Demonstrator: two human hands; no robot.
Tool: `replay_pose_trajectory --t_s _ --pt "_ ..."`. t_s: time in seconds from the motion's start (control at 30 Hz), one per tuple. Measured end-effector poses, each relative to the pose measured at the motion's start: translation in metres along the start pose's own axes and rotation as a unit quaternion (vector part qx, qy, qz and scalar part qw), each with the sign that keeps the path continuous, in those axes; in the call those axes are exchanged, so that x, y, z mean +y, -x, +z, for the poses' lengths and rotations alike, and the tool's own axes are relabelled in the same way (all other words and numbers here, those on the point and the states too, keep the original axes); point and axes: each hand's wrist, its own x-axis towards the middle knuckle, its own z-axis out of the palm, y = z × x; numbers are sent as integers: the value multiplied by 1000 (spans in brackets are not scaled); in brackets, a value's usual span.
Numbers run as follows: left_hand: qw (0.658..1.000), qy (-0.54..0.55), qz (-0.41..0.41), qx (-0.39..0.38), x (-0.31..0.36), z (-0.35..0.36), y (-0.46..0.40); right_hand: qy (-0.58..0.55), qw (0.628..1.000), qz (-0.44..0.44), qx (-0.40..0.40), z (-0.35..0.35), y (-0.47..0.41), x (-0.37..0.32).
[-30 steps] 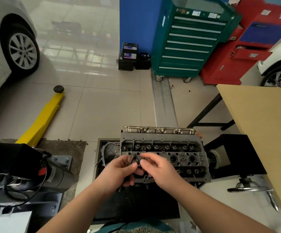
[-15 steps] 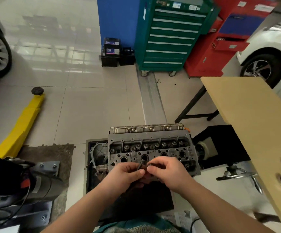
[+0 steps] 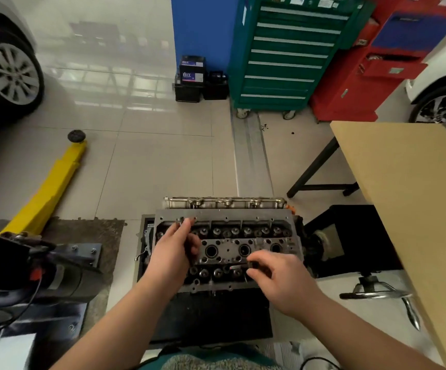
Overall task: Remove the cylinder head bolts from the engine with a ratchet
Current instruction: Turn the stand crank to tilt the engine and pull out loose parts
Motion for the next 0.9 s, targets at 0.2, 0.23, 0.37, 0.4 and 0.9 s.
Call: replay_pose_trajectory --t_s 0.2,0.23,0.37,0.4,0.9 --pt "998 62 -7 28 -15 15 13 16 998 -61 -23 15 -2 7" --pt "997 66 -6 31 -15 15 15 12 998 -61 -29 18 -3 7" --pt "997 68 -8 39 -16 15 18 23 998 -52 -36 30 -7 1" --pt "997 70 -6 37 -17 15 17 50 997 -49 -31 32 -11 0" --pt "843 -504 135 -133 -16 52 25 -214 971 90 -52 -5 -35 6"
